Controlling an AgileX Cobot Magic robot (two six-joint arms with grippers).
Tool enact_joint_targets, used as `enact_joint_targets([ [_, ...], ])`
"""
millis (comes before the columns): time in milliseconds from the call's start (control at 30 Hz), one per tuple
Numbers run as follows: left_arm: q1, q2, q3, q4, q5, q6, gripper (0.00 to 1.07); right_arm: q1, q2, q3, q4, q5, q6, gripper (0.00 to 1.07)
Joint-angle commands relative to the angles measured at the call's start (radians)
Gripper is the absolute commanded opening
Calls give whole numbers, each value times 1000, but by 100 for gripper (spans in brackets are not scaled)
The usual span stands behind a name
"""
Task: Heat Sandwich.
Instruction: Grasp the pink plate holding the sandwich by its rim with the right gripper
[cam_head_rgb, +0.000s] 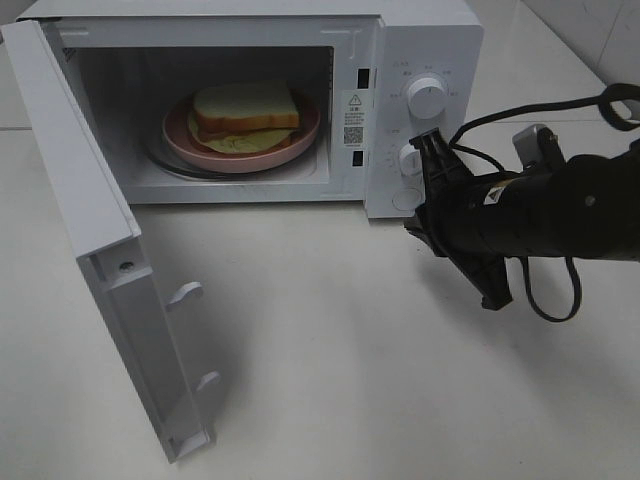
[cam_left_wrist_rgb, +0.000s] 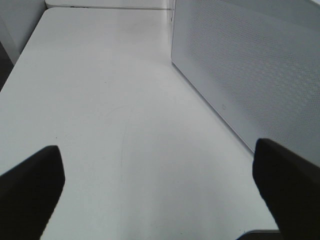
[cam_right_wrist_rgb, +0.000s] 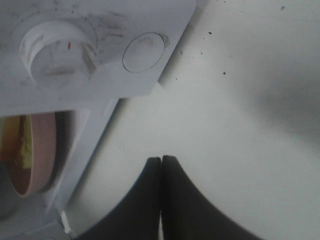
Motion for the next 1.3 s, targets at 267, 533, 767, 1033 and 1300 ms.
enact_joint_targets([
  [267, 3, -16, 2, -1, -13, -3, 98, -7, -144, -63, -20, 401, -509, 5],
  [533, 3, -16, 2, -1, -13, -3, 98, -7, -144, -162, -28, 656, -725, 6],
  [767, 3, -16, 2, -1, -13, -3, 98, -7, -144, -245, -99, 850, -940, 7],
  [1033, 3, -16, 2, -1, -13, -3, 98, -7, -144, -305, -169, 1015, -1233, 8],
  [1300, 3, -16, 2, -1, -13, -3, 98, -7, -144, -315, -213, 1109, -1684, 8],
])
